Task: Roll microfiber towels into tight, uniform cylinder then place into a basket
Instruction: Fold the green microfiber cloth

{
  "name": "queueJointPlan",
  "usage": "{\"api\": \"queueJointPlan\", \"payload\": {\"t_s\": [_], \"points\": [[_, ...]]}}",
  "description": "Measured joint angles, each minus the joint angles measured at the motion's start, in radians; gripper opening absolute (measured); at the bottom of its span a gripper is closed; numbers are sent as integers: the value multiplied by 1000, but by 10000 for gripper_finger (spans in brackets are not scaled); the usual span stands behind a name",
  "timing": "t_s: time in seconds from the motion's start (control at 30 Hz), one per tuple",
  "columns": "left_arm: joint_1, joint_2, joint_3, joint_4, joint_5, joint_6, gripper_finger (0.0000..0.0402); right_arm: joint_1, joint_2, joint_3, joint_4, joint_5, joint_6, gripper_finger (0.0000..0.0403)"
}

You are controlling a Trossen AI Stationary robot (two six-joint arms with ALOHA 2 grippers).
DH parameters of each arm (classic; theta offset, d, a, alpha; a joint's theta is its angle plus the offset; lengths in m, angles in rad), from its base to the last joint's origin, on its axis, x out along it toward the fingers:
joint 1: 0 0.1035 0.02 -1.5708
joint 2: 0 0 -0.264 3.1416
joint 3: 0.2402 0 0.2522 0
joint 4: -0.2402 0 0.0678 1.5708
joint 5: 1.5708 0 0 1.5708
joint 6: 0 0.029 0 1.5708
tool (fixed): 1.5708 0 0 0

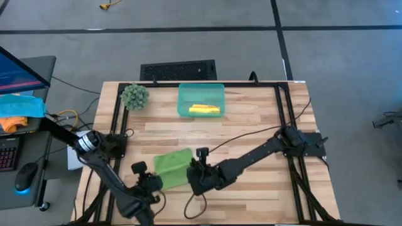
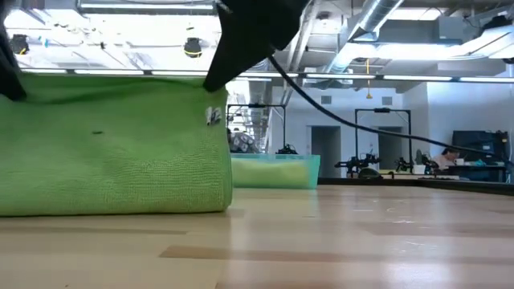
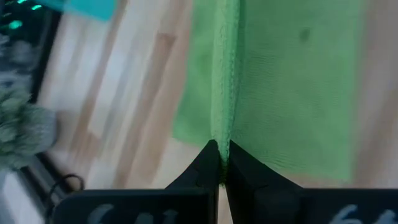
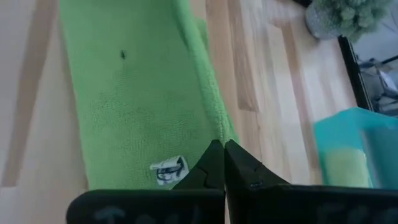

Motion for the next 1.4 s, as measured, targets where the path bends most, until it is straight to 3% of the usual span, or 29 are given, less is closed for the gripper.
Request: {"api": "queueJointPlan", "payload": {"t_s": [0.3, 0.57, 1.4], "points": [[68, 0, -118, 14, 14, -10, 2, -48, 0, -17, 20, -7, 30, 7], [81, 0, -129, 49, 43, -9, 2, -86, 3, -94, 103, -37, 31, 5], [136, 0, -226, 197, 138, 72, 2, -131, 44, -101, 169, -90, 72, 5]]}}
